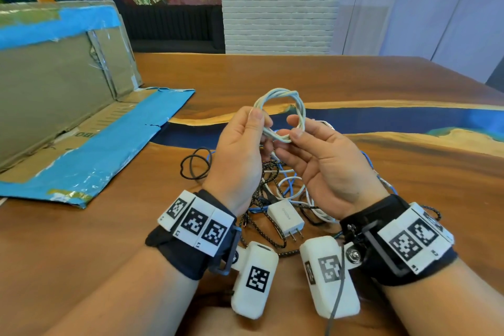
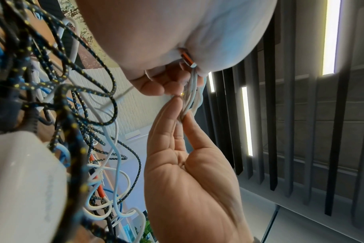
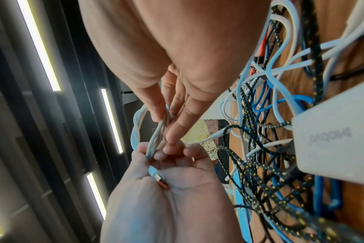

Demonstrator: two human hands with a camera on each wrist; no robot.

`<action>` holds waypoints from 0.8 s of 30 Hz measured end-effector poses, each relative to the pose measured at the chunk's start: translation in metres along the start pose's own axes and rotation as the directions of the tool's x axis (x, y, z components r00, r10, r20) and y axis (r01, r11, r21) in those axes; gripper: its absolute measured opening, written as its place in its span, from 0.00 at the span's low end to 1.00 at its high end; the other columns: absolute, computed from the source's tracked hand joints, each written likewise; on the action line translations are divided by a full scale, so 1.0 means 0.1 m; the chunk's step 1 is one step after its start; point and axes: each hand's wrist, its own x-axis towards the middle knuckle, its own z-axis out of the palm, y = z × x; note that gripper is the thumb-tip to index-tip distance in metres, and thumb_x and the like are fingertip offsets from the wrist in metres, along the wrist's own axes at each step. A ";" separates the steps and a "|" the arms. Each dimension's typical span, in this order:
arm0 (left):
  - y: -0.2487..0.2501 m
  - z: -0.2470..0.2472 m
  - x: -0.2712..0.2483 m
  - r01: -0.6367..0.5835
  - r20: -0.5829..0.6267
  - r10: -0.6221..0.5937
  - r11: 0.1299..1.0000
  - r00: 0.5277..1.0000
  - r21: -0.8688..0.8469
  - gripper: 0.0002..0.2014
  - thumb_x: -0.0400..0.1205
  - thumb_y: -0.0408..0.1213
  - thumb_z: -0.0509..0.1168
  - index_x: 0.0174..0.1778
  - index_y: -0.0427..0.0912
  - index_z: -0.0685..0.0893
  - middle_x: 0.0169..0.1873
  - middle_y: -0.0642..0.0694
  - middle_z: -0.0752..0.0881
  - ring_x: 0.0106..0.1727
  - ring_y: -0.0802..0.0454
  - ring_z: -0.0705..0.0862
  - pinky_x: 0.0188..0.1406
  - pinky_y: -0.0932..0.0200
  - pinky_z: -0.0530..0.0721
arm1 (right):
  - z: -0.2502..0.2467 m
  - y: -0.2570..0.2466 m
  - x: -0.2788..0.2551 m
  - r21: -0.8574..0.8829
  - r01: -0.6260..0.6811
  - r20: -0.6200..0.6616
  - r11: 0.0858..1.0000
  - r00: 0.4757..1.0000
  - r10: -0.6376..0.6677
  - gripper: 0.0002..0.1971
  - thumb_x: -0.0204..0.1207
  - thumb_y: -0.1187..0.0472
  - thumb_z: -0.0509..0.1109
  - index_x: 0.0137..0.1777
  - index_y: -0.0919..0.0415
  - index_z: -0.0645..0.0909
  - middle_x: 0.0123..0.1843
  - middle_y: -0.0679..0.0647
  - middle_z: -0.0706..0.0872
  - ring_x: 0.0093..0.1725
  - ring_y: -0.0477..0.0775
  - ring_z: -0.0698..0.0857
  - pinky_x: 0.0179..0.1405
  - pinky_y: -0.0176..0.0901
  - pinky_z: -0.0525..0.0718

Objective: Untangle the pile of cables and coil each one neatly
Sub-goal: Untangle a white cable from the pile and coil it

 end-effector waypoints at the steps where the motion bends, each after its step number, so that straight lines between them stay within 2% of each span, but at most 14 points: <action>1: 0.00 0.00 0.00 -0.003 0.002 0.003 1.000 1.000 0.009 0.17 0.94 0.37 0.51 0.42 0.41 0.77 0.27 0.56 0.77 0.33 0.54 0.74 0.34 0.58 0.73 | 0.00 0.00 0.00 0.015 -0.004 0.000 1.000 1.000 0.004 0.11 0.83 0.72 0.66 0.62 0.66 0.84 0.47 0.63 0.93 0.47 0.58 0.93 0.50 0.45 0.93; 4: 0.01 0.00 0.00 -0.014 0.015 0.013 0.999 1.000 0.036 0.17 0.94 0.37 0.51 0.41 0.41 0.78 0.26 0.57 0.77 0.33 0.54 0.75 0.35 0.58 0.74 | -0.02 0.00 0.01 0.043 -0.019 -0.003 0.999 1.000 0.019 0.10 0.82 0.73 0.67 0.59 0.65 0.85 0.49 0.63 0.93 0.50 0.58 0.93 0.54 0.47 0.92; 8: 0.00 -0.01 0.00 0.006 0.002 -0.006 0.999 1.000 0.052 0.17 0.94 0.37 0.52 0.41 0.42 0.79 0.26 0.56 0.77 0.32 0.56 0.75 0.34 0.58 0.74 | -0.05 0.00 0.02 0.026 -0.050 0.000 0.998 0.999 0.050 0.09 0.83 0.73 0.66 0.57 0.63 0.86 0.50 0.62 0.93 0.50 0.57 0.93 0.55 0.47 0.92; 13: -0.02 -0.01 0.01 0.102 -0.039 -0.101 0.994 0.994 0.023 0.17 0.93 0.40 0.53 0.43 0.40 0.82 0.32 0.45 0.82 0.32 0.54 0.77 0.35 0.56 0.75 | -0.04 -0.01 0.00 -0.108 -0.017 0.069 0.994 0.997 0.025 0.11 0.83 0.71 0.65 0.58 0.59 0.85 0.48 0.58 0.92 0.53 0.62 0.90 0.70 0.64 0.83; 15: -0.02 0.00 0.00 0.118 -0.053 -0.117 0.993 0.992 0.014 0.16 0.93 0.40 0.54 0.52 0.37 0.84 0.37 0.42 0.84 0.33 0.54 0.78 0.35 0.57 0.77 | -0.03 -0.04 -0.02 -0.179 0.032 0.129 0.983 0.992 -0.008 0.12 0.83 0.71 0.65 0.60 0.58 0.84 0.49 0.58 0.91 0.52 0.64 0.89 0.65 0.63 0.85; 17: -0.02 0.01 0.01 0.113 -0.090 -0.115 0.993 0.989 -0.023 0.10 0.93 0.38 0.56 0.64 0.41 0.80 0.37 0.43 0.84 0.32 0.54 0.79 0.31 0.59 0.78 | -0.02 -0.06 -0.03 -0.233 0.077 0.195 0.969 0.980 -0.031 0.13 0.84 0.72 0.64 0.62 0.59 0.83 0.47 0.56 0.90 0.48 0.62 0.90 0.53 0.55 0.88; 18: -0.01 0.01 0.00 0.105 -0.119 -0.110 0.994 0.987 -0.042 0.08 0.92 0.36 0.57 0.66 0.45 0.77 0.35 0.45 0.84 0.31 0.54 0.78 0.29 0.60 0.78 | -0.02 -0.06 -0.03 -0.264 0.096 0.215 0.960 0.976 -0.039 0.14 0.84 0.73 0.64 0.63 0.59 0.82 0.46 0.55 0.90 0.46 0.60 0.90 0.49 0.50 0.88; 19: 0.01 0.01 0.00 0.100 -0.142 -0.108 0.993 0.984 -0.063 0.07 0.91 0.33 0.58 0.64 0.47 0.73 0.32 0.46 0.83 0.29 0.54 0.78 0.28 0.60 0.78 | -0.02 -0.05 -0.03 -0.298 0.115 0.228 0.948 0.973 -0.046 0.15 0.84 0.74 0.64 0.65 0.58 0.82 0.46 0.54 0.90 0.46 0.59 0.91 0.46 0.47 0.88; 21: 0.04 0.02 -0.02 0.101 -0.130 -0.114 0.990 0.985 -0.098 0.05 0.90 0.29 0.56 0.57 0.43 0.70 0.27 0.48 0.79 0.24 0.56 0.76 0.24 0.62 0.77 | -0.02 -0.02 -0.03 -0.358 0.147 0.251 0.922 0.966 -0.057 0.18 0.85 0.75 0.64 0.68 0.57 0.82 0.47 0.54 0.91 0.47 0.57 0.91 0.45 0.47 0.87; 24: 0.09 0.03 -0.06 0.144 -0.086 -0.155 0.981 0.984 -0.128 0.08 0.88 0.26 0.52 0.50 0.40 0.73 0.23 0.50 0.75 0.19 0.58 0.75 0.20 0.62 0.74 | 0.00 0.04 -0.03 -0.386 0.161 0.257 0.909 0.964 -0.062 0.20 0.84 0.75 0.64 0.70 0.55 0.81 0.48 0.55 0.92 0.47 0.57 0.90 0.47 0.51 0.88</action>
